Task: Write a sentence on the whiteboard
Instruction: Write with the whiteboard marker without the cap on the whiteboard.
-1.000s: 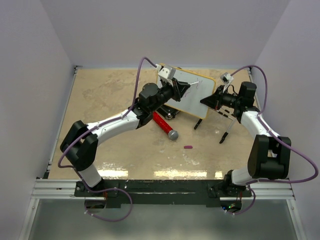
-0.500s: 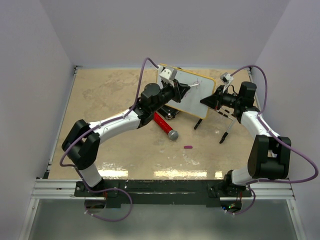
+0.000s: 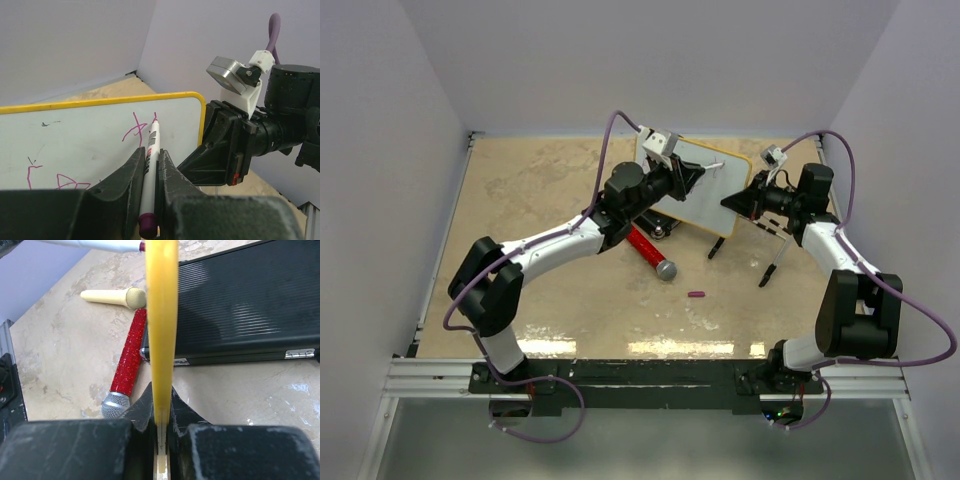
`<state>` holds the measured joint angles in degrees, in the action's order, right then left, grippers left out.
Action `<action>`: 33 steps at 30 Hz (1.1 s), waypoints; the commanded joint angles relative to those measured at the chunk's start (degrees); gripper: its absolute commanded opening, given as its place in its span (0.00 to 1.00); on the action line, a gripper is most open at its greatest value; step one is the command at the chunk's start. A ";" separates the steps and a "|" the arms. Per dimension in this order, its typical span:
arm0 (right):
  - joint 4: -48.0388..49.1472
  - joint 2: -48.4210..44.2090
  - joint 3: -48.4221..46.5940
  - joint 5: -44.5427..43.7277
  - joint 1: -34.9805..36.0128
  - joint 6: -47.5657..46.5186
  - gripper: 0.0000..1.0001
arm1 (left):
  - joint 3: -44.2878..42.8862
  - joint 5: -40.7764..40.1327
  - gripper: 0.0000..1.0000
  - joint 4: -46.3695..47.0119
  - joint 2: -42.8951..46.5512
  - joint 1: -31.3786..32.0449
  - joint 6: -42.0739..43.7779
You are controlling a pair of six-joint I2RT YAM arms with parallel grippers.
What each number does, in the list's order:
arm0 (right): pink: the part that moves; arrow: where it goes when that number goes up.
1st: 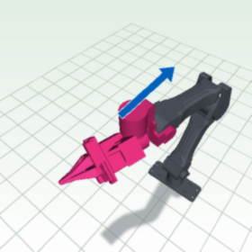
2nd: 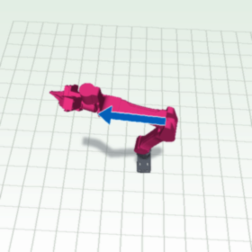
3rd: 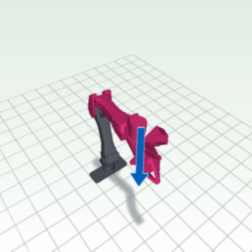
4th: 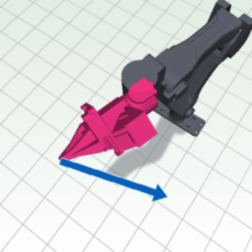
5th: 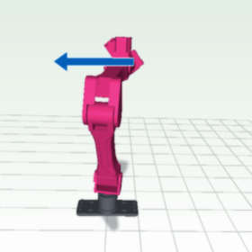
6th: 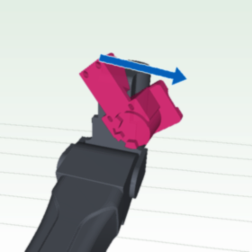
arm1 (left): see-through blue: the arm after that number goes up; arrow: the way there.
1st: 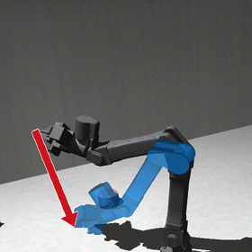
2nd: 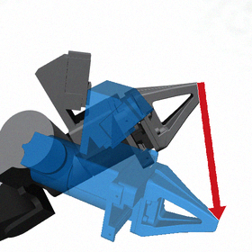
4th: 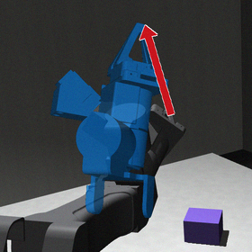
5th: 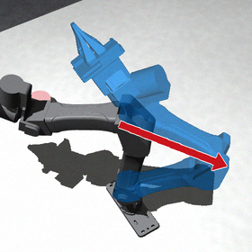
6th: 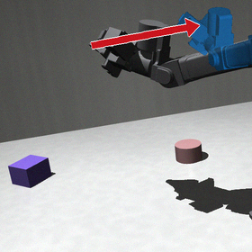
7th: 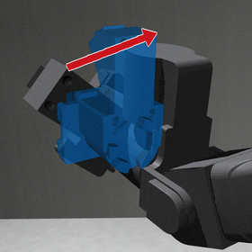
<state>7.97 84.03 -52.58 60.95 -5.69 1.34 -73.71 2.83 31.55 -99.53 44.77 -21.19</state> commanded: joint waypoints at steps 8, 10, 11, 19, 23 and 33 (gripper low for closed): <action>-0.41 -1.68 -1.21 -0.92 0.42 -2.75 0.00 | -0.65 -0.02 0.00 0.09 -0.32 0.14 1.33; -0.41 -1.67 -1.21 -0.92 0.42 -2.75 0.00 | -0.12 -0.02 0.00 0.09 -0.14 0.14 1.07; -0.41 -1.68 -1.21 -0.92 0.42 -2.75 0.00 | 0.58 0.07 0.00 0.18 -0.06 0.14 0.98; -0.41 -1.68 -1.21 -0.92 0.42 -2.75 0.00 | 4.28 -0.02 0.00 0.71 1.44 0.14 0.27; -0.41 -1.68 -1.12 -0.92 0.42 -2.75 0.00 | 5.07 0.16 0.00 0.97 1.62 0.14 0.10; -0.41 -1.68 -1.12 -1.01 0.42 -2.75 0.00 | -0.46 0.95 0.00 -0.44 0.30 0.05 0.98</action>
<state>8.05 84.03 -52.58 60.36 -5.87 1.37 -70.02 4.29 31.27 -99.26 45.04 -21.45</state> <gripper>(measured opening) 0.056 0.165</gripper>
